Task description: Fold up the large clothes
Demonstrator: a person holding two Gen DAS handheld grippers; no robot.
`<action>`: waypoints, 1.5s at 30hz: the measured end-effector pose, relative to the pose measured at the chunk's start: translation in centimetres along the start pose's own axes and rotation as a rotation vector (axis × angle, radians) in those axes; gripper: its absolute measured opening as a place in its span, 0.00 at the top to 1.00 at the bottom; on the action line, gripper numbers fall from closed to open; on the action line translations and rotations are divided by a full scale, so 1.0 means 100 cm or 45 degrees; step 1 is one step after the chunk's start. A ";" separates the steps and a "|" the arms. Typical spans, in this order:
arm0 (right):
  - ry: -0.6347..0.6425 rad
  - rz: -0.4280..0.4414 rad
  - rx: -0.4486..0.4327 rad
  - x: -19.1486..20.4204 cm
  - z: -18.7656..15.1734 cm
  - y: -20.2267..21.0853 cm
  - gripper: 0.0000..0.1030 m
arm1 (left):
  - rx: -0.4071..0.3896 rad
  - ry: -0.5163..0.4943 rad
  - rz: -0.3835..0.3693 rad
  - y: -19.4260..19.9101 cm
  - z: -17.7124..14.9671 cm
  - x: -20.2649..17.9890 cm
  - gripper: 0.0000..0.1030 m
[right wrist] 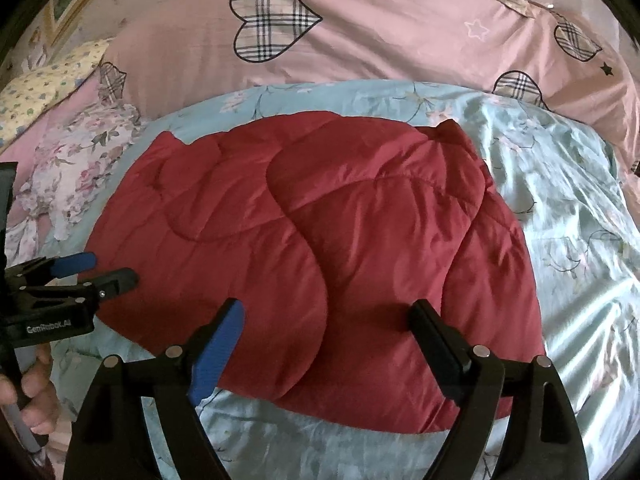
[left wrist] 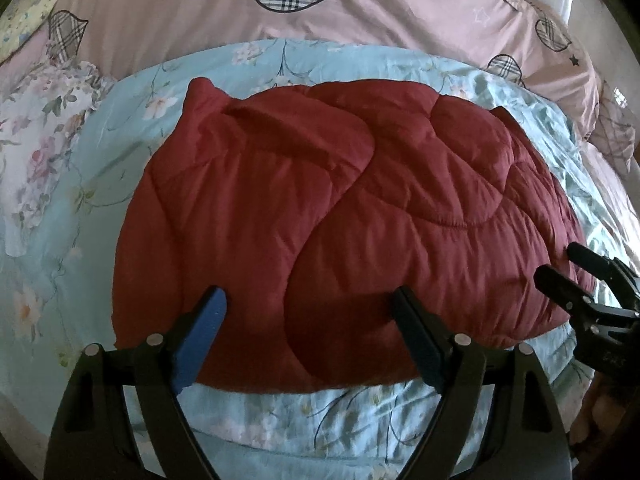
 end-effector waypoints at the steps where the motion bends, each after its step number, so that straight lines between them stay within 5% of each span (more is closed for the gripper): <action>1: 0.000 -0.005 0.002 -0.001 0.000 -0.001 0.15 | 0.002 0.000 0.002 -0.001 0.001 0.000 0.15; 9: -0.012 -0.042 0.013 -0.011 0.005 -0.016 0.11 | 0.009 0.005 0.013 -0.016 0.008 0.002 0.00; 34: -0.044 -0.101 0.061 -0.046 0.019 -0.071 0.00 | 0.049 -0.007 0.019 -0.076 0.023 0.009 0.00; 45: -0.093 -0.067 -0.014 -0.047 0.034 -0.042 0.05 | 0.039 -0.007 0.023 -0.082 0.023 0.010 0.00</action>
Point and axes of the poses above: each gripper's, at about its wrist camera, not at the fingertips, and y roughly against the way its jaws point, x to its left, z to its top, the point moved 4 cm from there along -y, roughly the way its jaws point
